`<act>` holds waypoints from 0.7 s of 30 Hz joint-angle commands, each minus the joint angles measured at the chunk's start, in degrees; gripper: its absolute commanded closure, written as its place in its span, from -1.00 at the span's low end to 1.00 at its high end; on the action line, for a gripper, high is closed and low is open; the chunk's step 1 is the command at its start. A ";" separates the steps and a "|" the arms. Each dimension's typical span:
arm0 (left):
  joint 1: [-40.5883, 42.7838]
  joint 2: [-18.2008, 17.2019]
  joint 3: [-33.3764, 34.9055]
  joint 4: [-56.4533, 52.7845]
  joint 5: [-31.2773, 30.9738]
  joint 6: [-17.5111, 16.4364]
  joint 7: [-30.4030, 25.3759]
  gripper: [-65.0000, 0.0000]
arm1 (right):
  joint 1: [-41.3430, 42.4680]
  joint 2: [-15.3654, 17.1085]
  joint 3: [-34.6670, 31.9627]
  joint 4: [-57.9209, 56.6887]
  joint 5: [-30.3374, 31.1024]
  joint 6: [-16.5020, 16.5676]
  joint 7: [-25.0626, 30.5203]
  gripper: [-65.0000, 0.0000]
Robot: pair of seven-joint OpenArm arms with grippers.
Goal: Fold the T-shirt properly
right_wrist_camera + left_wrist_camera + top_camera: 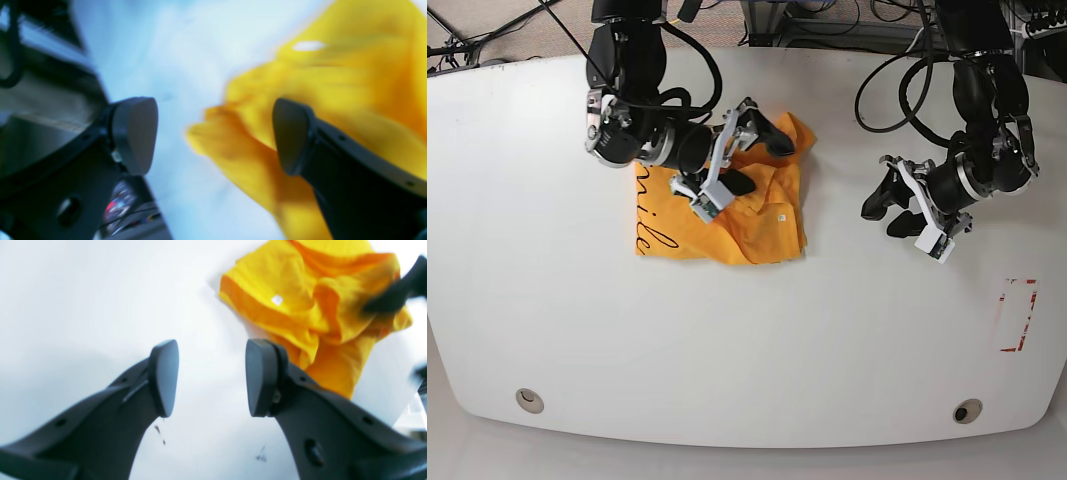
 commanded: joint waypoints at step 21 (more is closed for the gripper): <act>-0.66 -0.56 4.94 1.27 -1.14 -0.23 -1.36 0.08 | 1.09 4.86 15.25 -5.85 5.16 0.12 1.36 -0.48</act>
